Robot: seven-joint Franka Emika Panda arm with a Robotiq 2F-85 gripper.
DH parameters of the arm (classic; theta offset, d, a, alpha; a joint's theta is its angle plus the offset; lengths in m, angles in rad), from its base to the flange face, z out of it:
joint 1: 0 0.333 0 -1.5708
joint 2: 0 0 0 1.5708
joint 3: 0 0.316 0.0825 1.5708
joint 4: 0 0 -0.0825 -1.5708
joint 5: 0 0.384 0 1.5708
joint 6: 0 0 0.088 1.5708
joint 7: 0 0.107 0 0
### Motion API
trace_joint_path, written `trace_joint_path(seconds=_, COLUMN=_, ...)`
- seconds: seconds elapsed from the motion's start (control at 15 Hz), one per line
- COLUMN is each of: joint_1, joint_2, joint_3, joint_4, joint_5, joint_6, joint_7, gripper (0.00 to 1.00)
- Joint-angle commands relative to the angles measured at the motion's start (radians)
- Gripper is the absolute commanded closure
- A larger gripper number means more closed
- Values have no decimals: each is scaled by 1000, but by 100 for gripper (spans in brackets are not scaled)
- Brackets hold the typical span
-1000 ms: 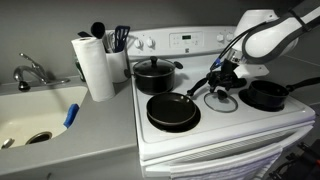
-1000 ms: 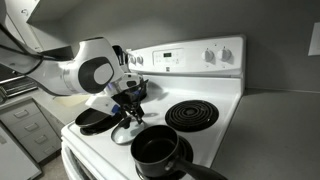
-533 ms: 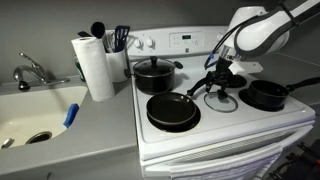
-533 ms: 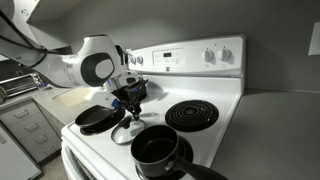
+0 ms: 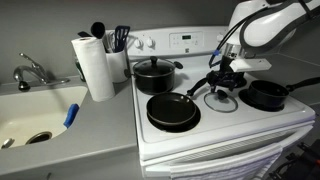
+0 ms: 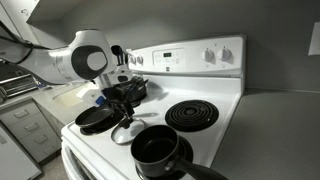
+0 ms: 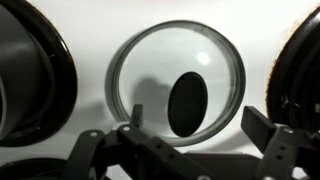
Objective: Take the lid from the stove and put it on the left pot
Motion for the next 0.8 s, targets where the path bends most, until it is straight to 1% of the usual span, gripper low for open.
trace_joint_path(seconds=0.0, joint_1=4, joint_2=-30, joint_3=17, joint_4=-34, joint_5=-12, joint_6=-1, joint_7=60, gripper=0)
trace_joint_path(seconds=0.73, joint_1=-2, joint_2=-22, joint_3=19, joint_4=-75, joint_5=-76, joint_6=1, joint_7=110, gripper=0)
